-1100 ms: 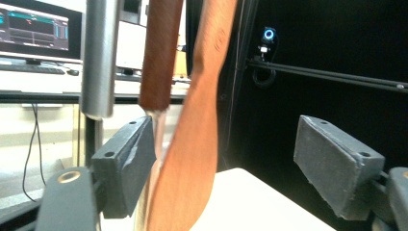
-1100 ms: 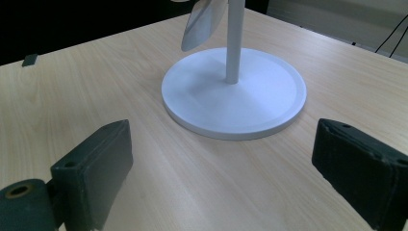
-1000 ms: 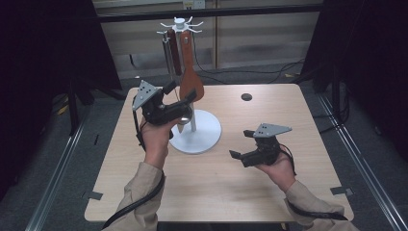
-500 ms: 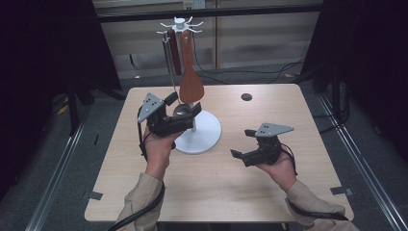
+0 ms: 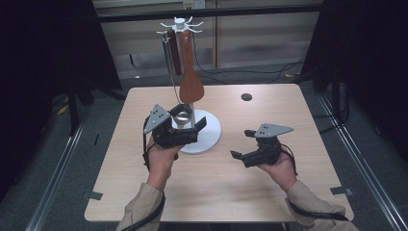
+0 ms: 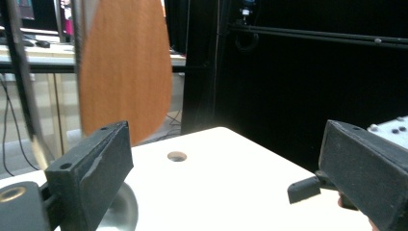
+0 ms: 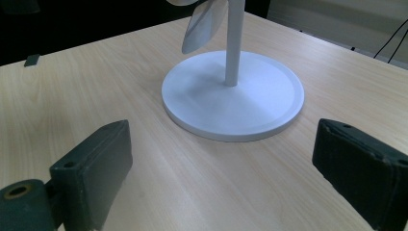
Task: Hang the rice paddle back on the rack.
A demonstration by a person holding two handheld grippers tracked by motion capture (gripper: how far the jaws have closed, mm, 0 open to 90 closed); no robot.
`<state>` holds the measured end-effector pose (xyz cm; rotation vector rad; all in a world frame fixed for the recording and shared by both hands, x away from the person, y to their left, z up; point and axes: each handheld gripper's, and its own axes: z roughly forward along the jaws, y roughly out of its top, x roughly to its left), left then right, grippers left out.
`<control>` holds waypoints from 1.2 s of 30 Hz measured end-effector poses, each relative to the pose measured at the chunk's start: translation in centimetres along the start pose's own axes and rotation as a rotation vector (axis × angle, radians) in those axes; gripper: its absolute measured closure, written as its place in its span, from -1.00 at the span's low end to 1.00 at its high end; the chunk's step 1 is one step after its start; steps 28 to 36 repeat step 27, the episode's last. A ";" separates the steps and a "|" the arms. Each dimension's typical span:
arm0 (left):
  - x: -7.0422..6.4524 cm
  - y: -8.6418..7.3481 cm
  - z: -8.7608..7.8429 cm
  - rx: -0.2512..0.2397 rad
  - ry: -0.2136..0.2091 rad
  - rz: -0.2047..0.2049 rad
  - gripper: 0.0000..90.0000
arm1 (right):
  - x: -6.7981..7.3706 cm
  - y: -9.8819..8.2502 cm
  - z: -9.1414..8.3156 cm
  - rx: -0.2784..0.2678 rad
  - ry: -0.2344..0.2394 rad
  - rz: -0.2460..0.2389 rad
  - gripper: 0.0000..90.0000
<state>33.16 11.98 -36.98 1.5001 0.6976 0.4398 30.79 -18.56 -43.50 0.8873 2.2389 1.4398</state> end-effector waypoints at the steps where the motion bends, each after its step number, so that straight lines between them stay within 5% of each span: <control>1: -0.1 -0.1 0.0 0.001 -0.003 0.000 -0.90 | 0.0 0.0 0.0 0.000 -0.002 0.000 -0.86; 17: -1.9 -2.7 0.3 0.062 -0.064 0.009 -0.90 | -0.3 -0.2 -0.3 0.000 -0.010 0.002 -0.86; 36: -2.1 -3.9 0.2 0.109 -0.089 0.012 -0.92 | -1.0 -0.7 -1.0 0.000 -0.029 0.037 -0.88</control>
